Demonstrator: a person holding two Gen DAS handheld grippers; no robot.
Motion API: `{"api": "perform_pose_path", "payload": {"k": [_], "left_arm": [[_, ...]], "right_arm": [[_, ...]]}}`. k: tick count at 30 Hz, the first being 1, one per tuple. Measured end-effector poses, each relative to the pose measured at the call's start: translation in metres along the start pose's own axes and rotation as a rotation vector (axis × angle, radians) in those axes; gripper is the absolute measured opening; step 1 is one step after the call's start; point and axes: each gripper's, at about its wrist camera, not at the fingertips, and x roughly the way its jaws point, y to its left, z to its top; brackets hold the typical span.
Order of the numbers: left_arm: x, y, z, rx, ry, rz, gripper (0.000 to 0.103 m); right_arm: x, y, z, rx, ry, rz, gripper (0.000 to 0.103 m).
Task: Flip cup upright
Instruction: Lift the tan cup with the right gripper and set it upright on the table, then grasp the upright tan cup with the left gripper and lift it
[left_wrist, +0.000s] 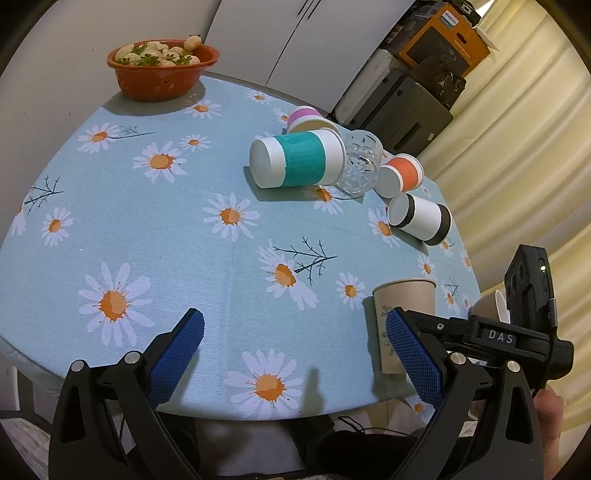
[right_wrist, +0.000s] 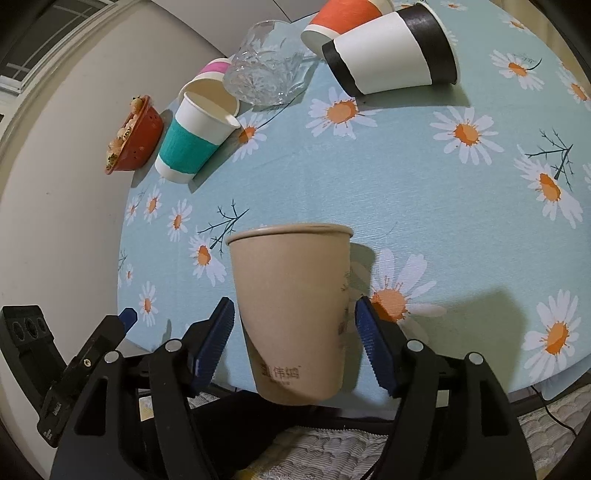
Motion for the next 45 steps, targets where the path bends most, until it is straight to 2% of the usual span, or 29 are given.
{"api": "perform_pose_path", "payload": {"k": [8,11,16,17,18,20,23,27,31,33,38,45], "left_arm": [[0.001,0.001,-0.001,-0.001,0.002,0.006,0.096],[0.003,0.001,-0.002,0.006,0.014,0.006,0.096],[0.011,-0.009,-0.007,0.049,0.042,0.019,0.096],[0.013,-0.01,-0.008,0.044,0.059,0.0,0.096],[0.016,-0.01,-0.008,0.016,0.092,-0.062,0.096],[0.019,-0.01,-0.007,-0.018,0.124,-0.137,0.096],[0.018,-0.014,-0.002,-0.035,0.136,-0.146,0.096],[0.02,-0.021,0.006,-0.071,0.168,-0.204,0.095],[0.026,-0.048,0.012,-0.007,0.189,-0.13,0.095],[0.029,-0.063,0.014,0.028,0.201,-0.123,0.094],[0.048,-0.102,0.013,0.088,0.233,-0.021,0.08],[0.084,-0.126,0.003,0.133,0.318,0.065,0.079]], "right_arm": [[-0.008,-0.004,-0.004,0.006,-0.004,0.015,0.068],[-0.027,-0.001,-0.013,-0.037,-0.066,-0.012,0.068],[-0.062,0.004,-0.03,-0.114,-0.144,-0.006,0.068],[-0.067,0.004,-0.032,-0.125,-0.159,-0.01,0.068],[-0.073,0.004,-0.035,-0.138,-0.179,-0.014,0.068],[-0.086,0.001,-0.041,-0.161,-0.222,-0.022,0.068],[-0.095,-0.005,-0.048,-0.168,-0.247,-0.024,0.068],[-0.102,-0.018,-0.06,-0.164,-0.283,-0.014,0.068],[-0.104,-0.032,-0.065,-0.147,-0.316,0.005,0.069],[-0.105,-0.036,-0.067,-0.154,-0.326,0.015,0.069],[-0.109,-0.048,-0.071,-0.153,-0.326,0.055,0.069],[-0.12,-0.064,-0.077,-0.104,-0.338,0.123,0.069]]}}
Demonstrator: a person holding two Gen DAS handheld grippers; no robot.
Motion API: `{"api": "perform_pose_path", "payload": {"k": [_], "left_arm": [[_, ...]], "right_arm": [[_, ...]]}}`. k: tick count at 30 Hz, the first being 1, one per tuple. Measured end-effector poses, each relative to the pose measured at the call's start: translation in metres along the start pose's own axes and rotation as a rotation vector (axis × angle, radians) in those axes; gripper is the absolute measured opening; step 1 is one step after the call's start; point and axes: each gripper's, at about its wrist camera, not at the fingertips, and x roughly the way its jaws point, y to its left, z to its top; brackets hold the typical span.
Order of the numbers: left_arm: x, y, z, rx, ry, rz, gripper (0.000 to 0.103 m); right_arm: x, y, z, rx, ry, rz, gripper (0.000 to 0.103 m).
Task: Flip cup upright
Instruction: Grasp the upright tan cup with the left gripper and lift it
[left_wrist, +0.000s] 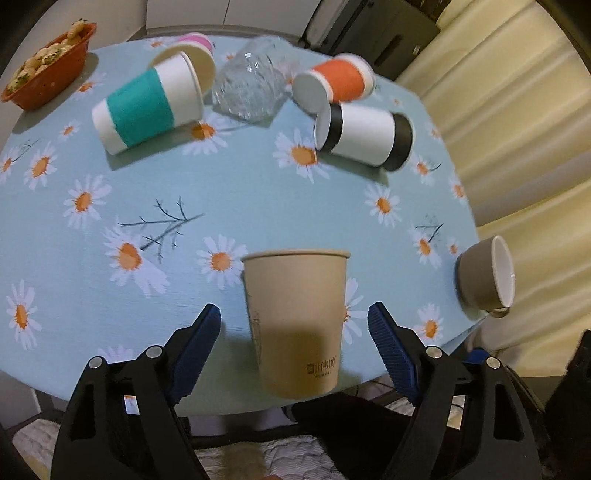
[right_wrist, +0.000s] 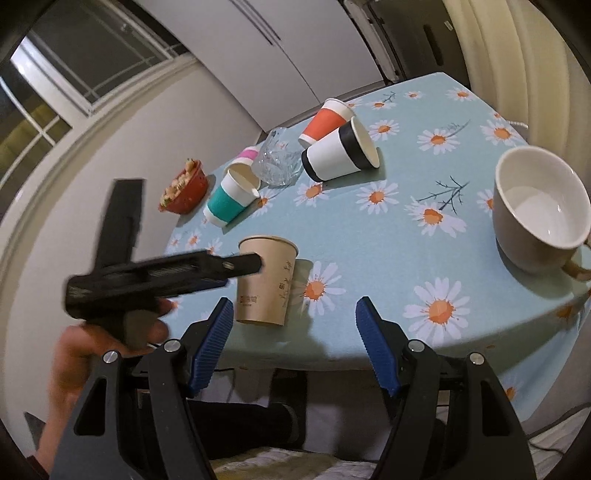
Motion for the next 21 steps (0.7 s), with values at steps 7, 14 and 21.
{"api": "perform_pose_path", "payload": {"k": [7,14,21], "left_arm": [[0.016,0.001,0.0,-0.006,0.022,0.07,0.068],[0.018,0.0,0.0,0.007,0.018,0.094,0.062],[0.013,-0.004,0.0,0.024,-0.005,0.095,0.06]], "right_arm": [[-0.007,-0.008,-0.001,0.043,0.009,0.044,0.069],[-0.002,-0.015,-0.003,0.073,0.056,0.061,0.069],[-0.004,-0.015,-0.005,0.065,0.049,0.064,0.069]]}}
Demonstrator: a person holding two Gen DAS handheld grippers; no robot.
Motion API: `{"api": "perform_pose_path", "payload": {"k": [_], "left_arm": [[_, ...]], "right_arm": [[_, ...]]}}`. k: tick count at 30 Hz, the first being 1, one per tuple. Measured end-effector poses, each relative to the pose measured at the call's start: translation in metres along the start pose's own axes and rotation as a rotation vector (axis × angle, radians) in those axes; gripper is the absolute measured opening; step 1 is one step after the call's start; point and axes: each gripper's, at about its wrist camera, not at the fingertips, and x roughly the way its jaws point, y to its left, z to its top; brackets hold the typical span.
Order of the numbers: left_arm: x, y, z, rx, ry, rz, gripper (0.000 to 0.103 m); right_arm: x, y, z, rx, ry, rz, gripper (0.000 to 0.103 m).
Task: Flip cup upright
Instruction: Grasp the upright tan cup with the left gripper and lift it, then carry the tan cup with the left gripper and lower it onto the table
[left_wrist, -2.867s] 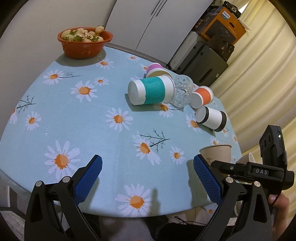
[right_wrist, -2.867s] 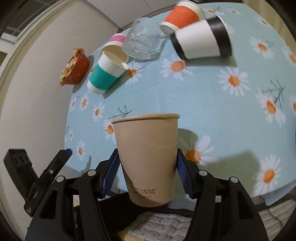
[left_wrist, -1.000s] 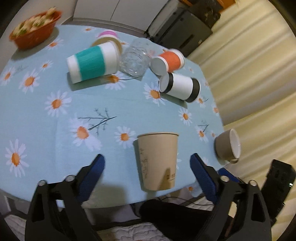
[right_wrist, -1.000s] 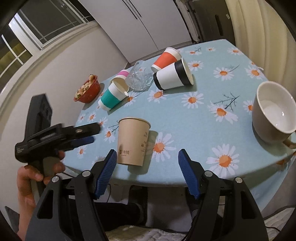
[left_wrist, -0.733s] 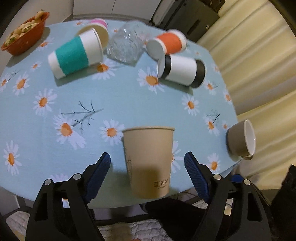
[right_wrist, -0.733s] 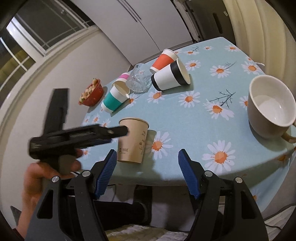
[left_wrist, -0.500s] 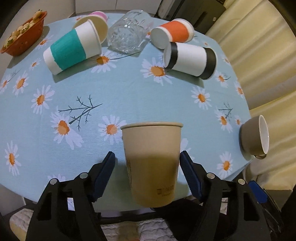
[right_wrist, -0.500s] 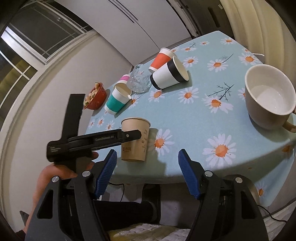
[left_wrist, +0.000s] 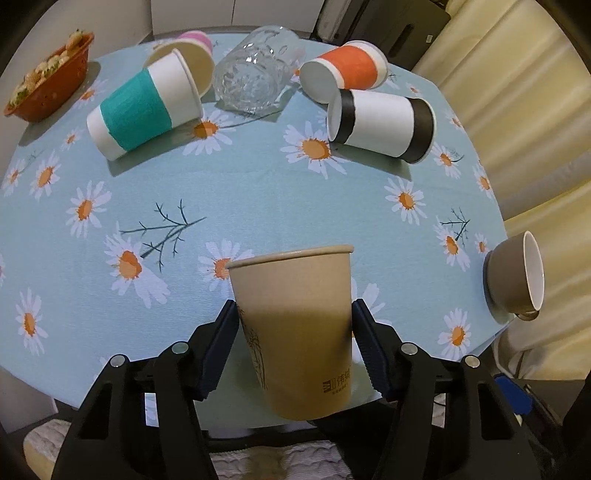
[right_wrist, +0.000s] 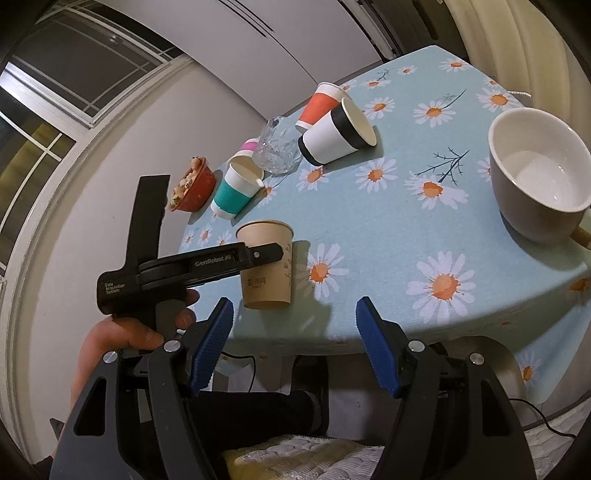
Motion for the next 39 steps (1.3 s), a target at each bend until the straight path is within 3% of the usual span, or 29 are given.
{"api": "perform_pose_path", "payload": {"k": [9,20,22,31,39], "left_arm": [[-0.033,-0.001,-0.011,0.019,-0.132,0.005,0.06],[-0.098,-0.004,-0.035,0.09,-0.548,0.114,0.06],[-0.103,-0.004,-0.041,0.105,-0.611,0.146,0.06],[-0.09,0.006,-0.068,0.074,-0.818,0.17,0.06],[-0.062,0.016,-0.092,0.083,-0.981,0.185,0.06]], "right_arm": [[0.0,0.007,-0.001,-0.04,-0.018,0.004,0.07],[-0.005,0.037,-0.002,-0.186,-0.108,0.015,0.07],[-0.006,0.041,-0.003,-0.209,-0.125,0.005,0.074],[-0.002,0.044,-0.002,-0.233,-0.144,-0.021,0.074],[0.008,0.052,-0.003,-0.295,-0.151,-0.12,0.075]]}}
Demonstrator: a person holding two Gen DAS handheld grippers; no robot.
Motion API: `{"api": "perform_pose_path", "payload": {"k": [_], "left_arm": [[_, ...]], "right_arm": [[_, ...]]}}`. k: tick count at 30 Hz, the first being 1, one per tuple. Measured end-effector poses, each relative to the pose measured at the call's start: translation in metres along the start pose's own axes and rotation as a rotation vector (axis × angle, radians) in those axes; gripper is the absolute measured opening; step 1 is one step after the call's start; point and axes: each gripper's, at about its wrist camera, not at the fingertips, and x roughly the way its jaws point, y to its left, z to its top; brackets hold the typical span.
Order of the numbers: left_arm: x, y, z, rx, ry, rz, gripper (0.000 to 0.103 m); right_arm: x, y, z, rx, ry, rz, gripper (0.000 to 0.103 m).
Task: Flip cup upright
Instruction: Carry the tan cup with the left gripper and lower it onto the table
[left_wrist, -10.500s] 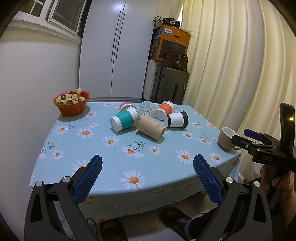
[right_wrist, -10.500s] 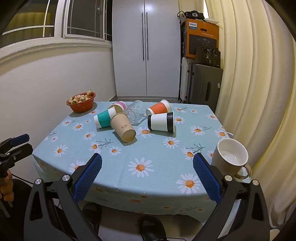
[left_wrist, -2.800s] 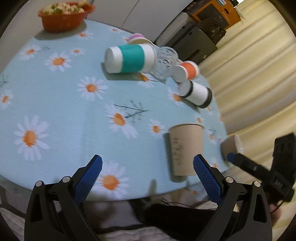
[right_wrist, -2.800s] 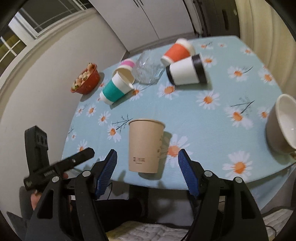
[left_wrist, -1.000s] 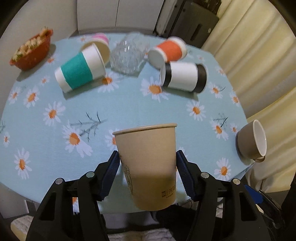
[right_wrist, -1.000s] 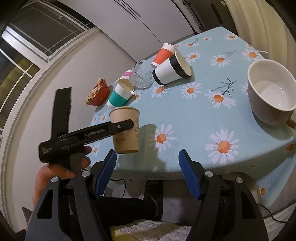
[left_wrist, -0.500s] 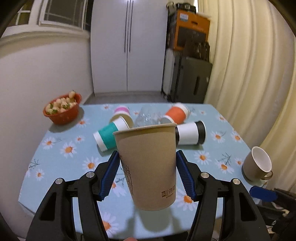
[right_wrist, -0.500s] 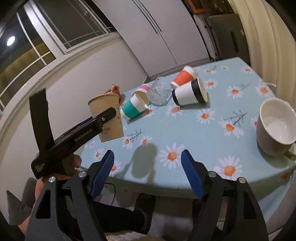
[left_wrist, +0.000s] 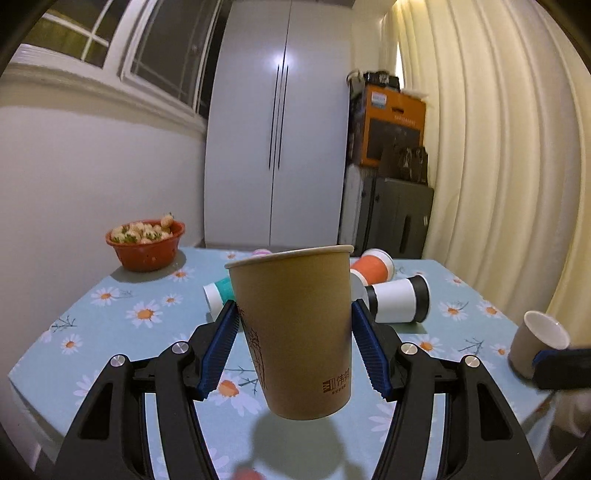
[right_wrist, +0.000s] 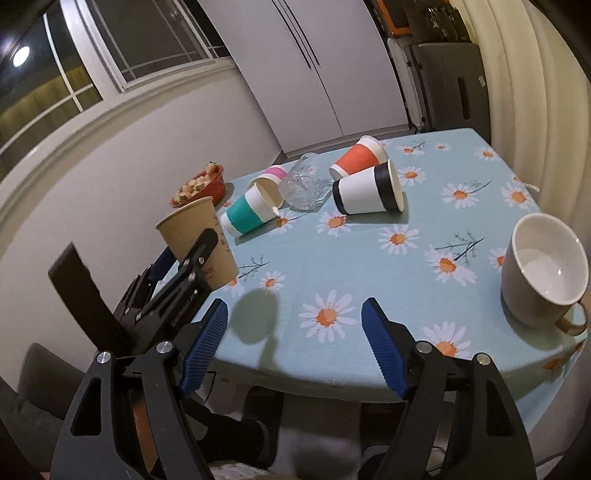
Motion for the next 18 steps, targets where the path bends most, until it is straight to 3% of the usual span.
{"api": "perform_pose_path", "payload": {"k": [4,13,18], "left_arm": [[-0.002,-0.005,-0.023,0.088,-0.068,0.011,0.06],[-0.003,-0.008,-0.046,0.138,-0.183,0.052,0.06],[0.001,-0.006,-0.053,0.141,-0.185,0.058,0.061]], "right_arm": [[0.003,0.002,0.0,-0.022,-0.001,-0.027,0.075],[0.011,0.004,0.001,-0.043,0.018,-0.062,0.075],[0.013,0.005,0.0,-0.053,0.028,-0.08,0.075]]}}
